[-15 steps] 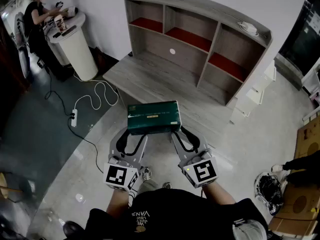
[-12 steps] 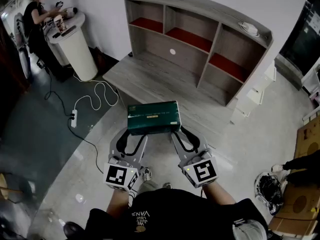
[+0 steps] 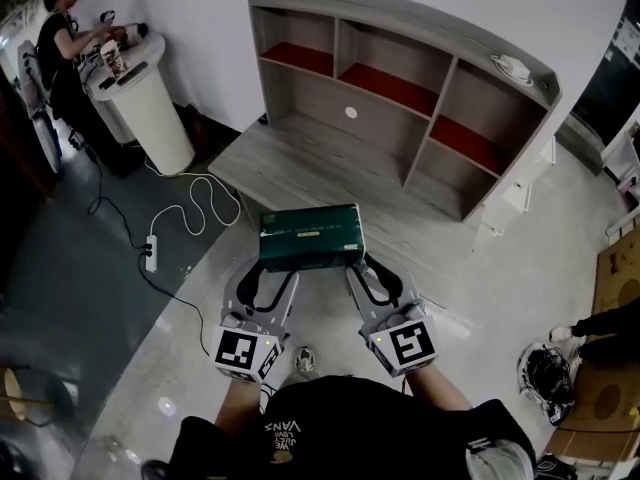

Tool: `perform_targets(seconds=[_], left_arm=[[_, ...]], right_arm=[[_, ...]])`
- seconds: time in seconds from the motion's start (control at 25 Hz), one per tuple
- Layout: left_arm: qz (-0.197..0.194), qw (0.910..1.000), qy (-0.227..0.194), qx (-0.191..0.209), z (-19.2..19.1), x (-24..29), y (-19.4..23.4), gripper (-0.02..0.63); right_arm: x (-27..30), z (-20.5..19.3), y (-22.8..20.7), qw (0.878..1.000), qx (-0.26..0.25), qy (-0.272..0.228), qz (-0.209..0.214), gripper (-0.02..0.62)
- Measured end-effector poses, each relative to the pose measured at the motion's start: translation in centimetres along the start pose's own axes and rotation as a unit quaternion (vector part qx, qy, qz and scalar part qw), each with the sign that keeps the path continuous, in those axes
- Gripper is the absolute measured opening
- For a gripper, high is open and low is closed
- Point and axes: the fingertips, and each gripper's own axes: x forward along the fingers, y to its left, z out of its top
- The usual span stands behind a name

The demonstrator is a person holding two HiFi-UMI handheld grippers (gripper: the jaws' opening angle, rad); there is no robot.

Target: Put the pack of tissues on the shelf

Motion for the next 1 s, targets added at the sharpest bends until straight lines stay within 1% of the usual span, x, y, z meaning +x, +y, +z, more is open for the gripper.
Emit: perform_targets(seconds=[0.36, 0.56, 0.84, 1.0], left_arm=[[-0.035, 0.9994, -0.001, 0.001, -0.4, 2.9, 6.0, 0.253], [-0.057, 0.9984, -0.002, 0.003, -0.4, 4.3, 8.2, 0.253], [-0.060, 0.9982, 0.001, -0.005, -1.0, 6.6, 9.8, 0.253], [-0.056, 0.9984, 0.002, -0.008, -1.0, 9.1, 10.9, 0.253]], right_arm=[[6.0, 0.0, 0.3, 0.999, 0.002, -0.002, -0.033, 0.100], [8.1, 0.0, 0.2, 0.999, 0.005, -0.001, -0.051, 0.100], [10.6, -0.3, -1.2, 0.999, 0.007, 0.003, -0.052, 0.100], [12.6, -0.3, -3.1, 0.999, 0.011, 0.001, -0.046, 0.100]])
